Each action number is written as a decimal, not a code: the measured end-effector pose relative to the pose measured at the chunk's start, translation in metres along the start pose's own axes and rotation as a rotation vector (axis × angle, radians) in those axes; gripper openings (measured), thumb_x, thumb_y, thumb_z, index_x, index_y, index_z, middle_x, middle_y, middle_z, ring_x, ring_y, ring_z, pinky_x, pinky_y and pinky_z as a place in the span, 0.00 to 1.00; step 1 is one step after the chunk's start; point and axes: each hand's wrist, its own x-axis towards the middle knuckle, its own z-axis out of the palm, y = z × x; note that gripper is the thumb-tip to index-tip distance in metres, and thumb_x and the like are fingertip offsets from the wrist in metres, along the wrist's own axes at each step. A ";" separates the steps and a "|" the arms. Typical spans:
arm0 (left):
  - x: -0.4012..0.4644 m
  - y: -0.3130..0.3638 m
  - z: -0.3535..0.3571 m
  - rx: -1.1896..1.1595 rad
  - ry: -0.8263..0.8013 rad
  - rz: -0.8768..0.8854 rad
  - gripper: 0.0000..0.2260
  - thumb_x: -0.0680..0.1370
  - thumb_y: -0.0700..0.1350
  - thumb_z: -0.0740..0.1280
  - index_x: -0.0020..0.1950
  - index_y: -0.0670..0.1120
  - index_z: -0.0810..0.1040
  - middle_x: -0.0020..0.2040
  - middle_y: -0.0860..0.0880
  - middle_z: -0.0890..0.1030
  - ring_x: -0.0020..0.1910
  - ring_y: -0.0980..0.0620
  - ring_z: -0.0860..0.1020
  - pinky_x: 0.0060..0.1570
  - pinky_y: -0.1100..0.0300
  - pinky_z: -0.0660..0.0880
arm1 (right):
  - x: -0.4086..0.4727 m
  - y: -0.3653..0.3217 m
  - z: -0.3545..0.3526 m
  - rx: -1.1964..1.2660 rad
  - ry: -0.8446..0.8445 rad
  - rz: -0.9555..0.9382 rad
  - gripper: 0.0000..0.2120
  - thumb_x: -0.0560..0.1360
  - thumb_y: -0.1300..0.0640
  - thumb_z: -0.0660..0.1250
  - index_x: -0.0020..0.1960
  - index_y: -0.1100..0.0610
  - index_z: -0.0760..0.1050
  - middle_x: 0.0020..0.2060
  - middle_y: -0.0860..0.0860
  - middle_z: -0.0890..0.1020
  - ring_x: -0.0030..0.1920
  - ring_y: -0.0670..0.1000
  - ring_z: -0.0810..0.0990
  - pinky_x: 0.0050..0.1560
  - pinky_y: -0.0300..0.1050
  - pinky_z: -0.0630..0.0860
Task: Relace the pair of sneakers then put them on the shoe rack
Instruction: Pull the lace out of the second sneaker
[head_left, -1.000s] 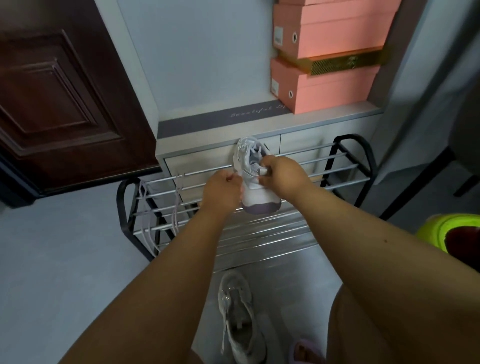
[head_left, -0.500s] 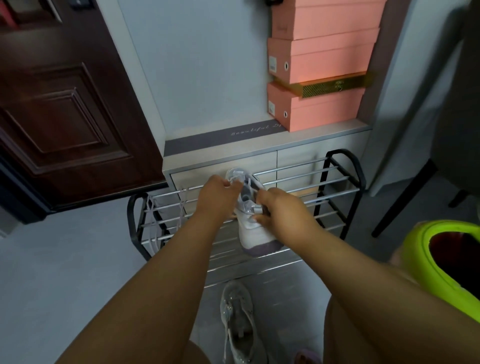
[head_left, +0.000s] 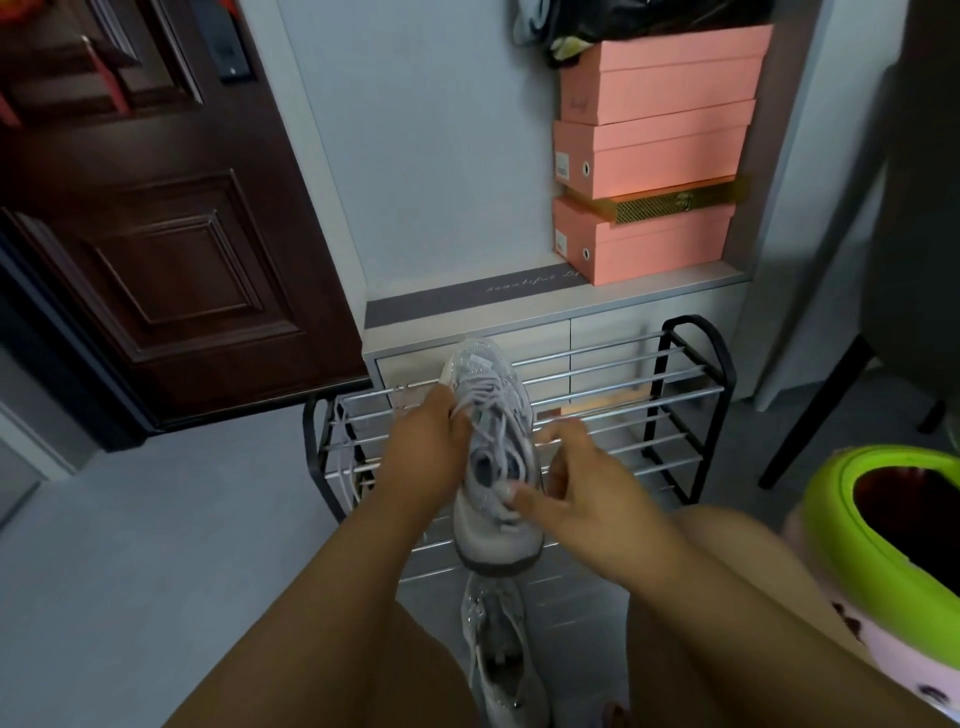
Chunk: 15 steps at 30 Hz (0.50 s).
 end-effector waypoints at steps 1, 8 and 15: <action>-0.011 0.000 0.000 -0.006 -0.008 -0.005 0.10 0.82 0.51 0.56 0.44 0.46 0.66 0.33 0.52 0.71 0.33 0.50 0.72 0.30 0.59 0.60 | 0.001 -0.001 -0.003 0.003 0.058 0.020 0.22 0.70 0.40 0.68 0.56 0.49 0.64 0.33 0.43 0.74 0.34 0.43 0.75 0.33 0.36 0.67; -0.077 0.012 0.007 -0.088 -0.138 -0.142 0.06 0.81 0.51 0.56 0.46 0.51 0.65 0.41 0.49 0.78 0.40 0.48 0.78 0.40 0.56 0.74 | -0.002 -0.002 0.005 -0.308 -0.001 0.079 0.17 0.72 0.42 0.66 0.52 0.51 0.65 0.39 0.47 0.76 0.41 0.50 0.77 0.30 0.36 0.64; -0.115 0.032 -0.004 -0.051 -0.218 -0.124 0.05 0.80 0.54 0.56 0.46 0.56 0.62 0.40 0.56 0.70 0.47 0.50 0.78 0.41 0.63 0.66 | -0.028 -0.005 -0.002 -0.359 -0.128 -0.023 0.14 0.73 0.51 0.66 0.38 0.48 0.59 0.32 0.45 0.70 0.37 0.47 0.70 0.27 0.31 0.58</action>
